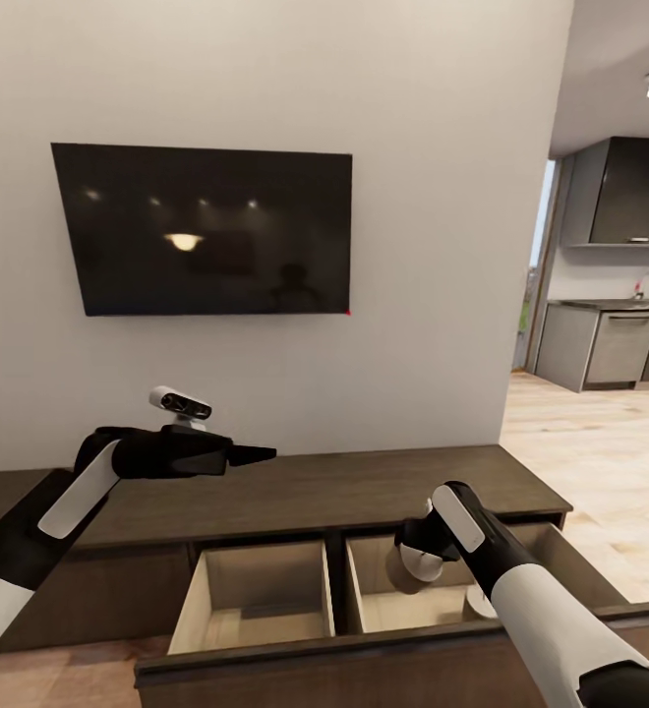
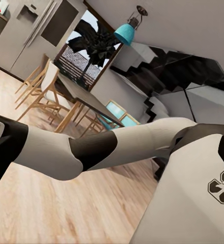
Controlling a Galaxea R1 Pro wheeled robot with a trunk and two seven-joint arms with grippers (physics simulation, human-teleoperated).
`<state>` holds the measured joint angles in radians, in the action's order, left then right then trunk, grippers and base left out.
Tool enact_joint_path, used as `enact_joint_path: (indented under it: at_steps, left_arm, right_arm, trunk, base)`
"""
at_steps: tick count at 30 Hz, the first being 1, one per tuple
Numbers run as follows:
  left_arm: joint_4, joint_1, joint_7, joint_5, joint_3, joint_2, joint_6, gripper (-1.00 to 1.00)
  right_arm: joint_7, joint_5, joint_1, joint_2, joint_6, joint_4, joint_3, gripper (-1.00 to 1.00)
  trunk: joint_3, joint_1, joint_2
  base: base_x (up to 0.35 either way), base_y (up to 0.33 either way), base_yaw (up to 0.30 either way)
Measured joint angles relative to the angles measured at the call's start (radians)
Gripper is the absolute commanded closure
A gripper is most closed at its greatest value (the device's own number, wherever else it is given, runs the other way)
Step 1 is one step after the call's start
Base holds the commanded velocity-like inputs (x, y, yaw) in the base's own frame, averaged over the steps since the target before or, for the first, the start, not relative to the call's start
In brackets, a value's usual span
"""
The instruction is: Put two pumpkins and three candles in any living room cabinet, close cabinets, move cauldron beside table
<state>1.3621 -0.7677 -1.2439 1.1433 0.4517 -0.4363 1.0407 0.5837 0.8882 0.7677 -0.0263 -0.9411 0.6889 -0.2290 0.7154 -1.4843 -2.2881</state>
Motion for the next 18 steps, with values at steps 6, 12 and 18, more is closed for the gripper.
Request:
enact_joint_path:
  at_steps: [6,12,18]
  left_arm:
    - [0.002,0.000,0.000,0.000,0.000,0.000,0.000,-1.00]
    - [0.007,0.000,0.000,0.000,-0.001,-0.001,0.000,-1.00]
    - [0.008,0.000,0.000,0.000,-0.001,-0.001,0.000,-1.00]
  right_arm:
    - [0.000,0.000,0.000,0.000,0.000,0.000,0.001,1.00]
    - [0.000,0.000,0.000,0.000,0.000,-0.001,0.000,1.00]
    - [0.000,0.000,0.000,0.000,0.000,-0.001,0.001,1.00]
  trunk:
    - [0.000,0.000,0.000]
    - [0.000,0.000,0.000]
    - [0.009,-0.012,-0.021]
  base:
    - [0.021,0.000,0.000]
    - [0.003,0.000,0.000]
    - [0.000,0.000,0.000]
